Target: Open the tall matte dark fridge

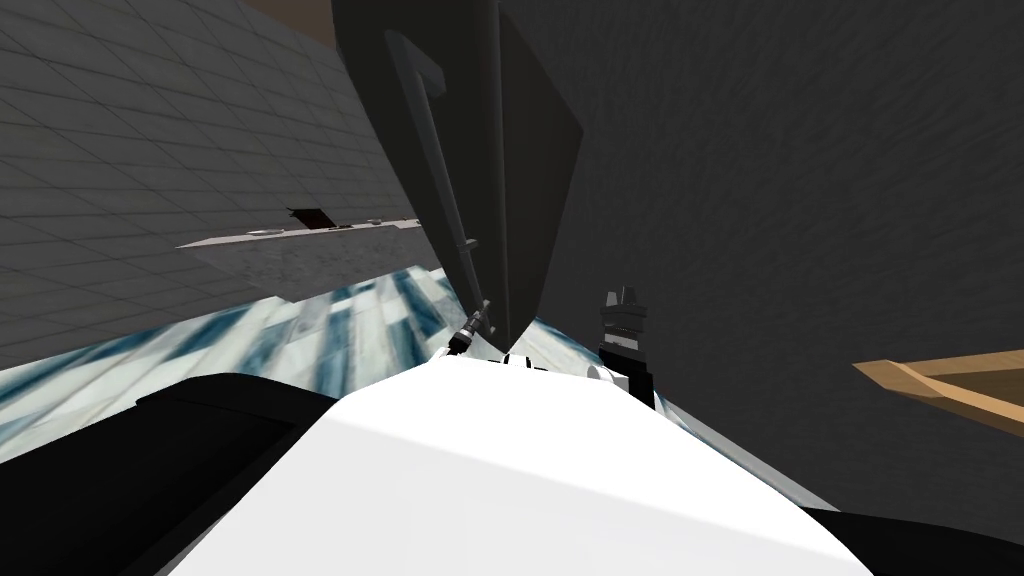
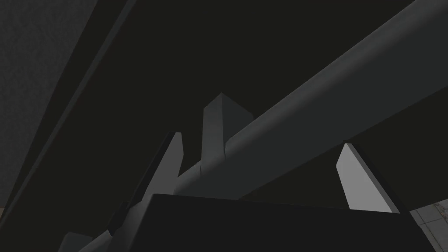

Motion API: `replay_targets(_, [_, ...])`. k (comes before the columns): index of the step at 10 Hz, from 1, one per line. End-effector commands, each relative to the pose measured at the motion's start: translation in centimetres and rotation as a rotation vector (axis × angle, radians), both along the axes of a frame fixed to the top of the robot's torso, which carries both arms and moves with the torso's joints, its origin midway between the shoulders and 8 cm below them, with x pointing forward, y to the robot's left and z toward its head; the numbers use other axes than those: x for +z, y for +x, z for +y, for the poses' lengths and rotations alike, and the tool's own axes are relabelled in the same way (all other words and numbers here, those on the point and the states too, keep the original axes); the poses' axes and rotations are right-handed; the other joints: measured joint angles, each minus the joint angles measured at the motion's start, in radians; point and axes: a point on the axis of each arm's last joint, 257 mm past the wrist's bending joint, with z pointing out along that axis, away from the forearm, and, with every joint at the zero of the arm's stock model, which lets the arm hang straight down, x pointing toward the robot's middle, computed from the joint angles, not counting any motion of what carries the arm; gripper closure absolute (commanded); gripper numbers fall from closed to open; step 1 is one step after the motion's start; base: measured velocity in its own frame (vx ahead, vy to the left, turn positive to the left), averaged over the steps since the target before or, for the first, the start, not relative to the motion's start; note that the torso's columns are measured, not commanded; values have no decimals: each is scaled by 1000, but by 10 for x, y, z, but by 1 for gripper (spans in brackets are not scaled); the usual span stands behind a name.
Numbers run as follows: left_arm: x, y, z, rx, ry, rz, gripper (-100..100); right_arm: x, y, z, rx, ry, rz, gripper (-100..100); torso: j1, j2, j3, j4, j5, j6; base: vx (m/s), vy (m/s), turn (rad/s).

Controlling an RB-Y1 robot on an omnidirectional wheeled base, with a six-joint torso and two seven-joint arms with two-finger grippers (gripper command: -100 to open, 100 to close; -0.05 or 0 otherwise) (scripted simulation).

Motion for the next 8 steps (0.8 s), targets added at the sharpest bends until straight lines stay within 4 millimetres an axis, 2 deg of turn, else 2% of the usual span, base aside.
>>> replay_targets(1, [0, 14, 16, 40, 15, -5, -100, 0, 0, 0, 0, 0, 0, 0, 0, 1, 0, 0, 0, 0, -56, 32, -245])
replay_targets(2, [2, 23, 27, 74, 24, -10, -100, 0, 0, 0, 0, 0, 0, 0, 2, 3, 2, 1, 0, 1, -148, 55, -489])
replay_targets(3, [2, 27, 31, 80, 26, -10, -100, 0, 0, 0, 0, 0, -1, 0, 2, 6, 4, 2, 1, 1, -128, 50, -110])
replay_targets(4, [2, 37, 45, 120, 33, -12, -100, 0, 0, 0, 0, 0, 0, 0, 1, 2, 2, 1, 0, -1, -116, 45, -184])
replay_targets(5, [3, 39, 45, 119, 33, -14, -100, 0, 0, 0, 0, 0, 0, 0, 3, -2, -1, 1, -1, -2, -92, 32, -128])
replay_targets(7, [0, 58, 67, 188, 37, -7, -100, 0, 0, 0, 0, 0, 0, 0, 3, -5, -4, -1, 0, -1, -120, 43, -340])
replay_targets(8, [5, 61, 72, 196, 38, -17, -100, 0, 0, 0, 0, 0, 0, 0, 4, -4, -2, -1, 1, 0, -111, 34, -132])
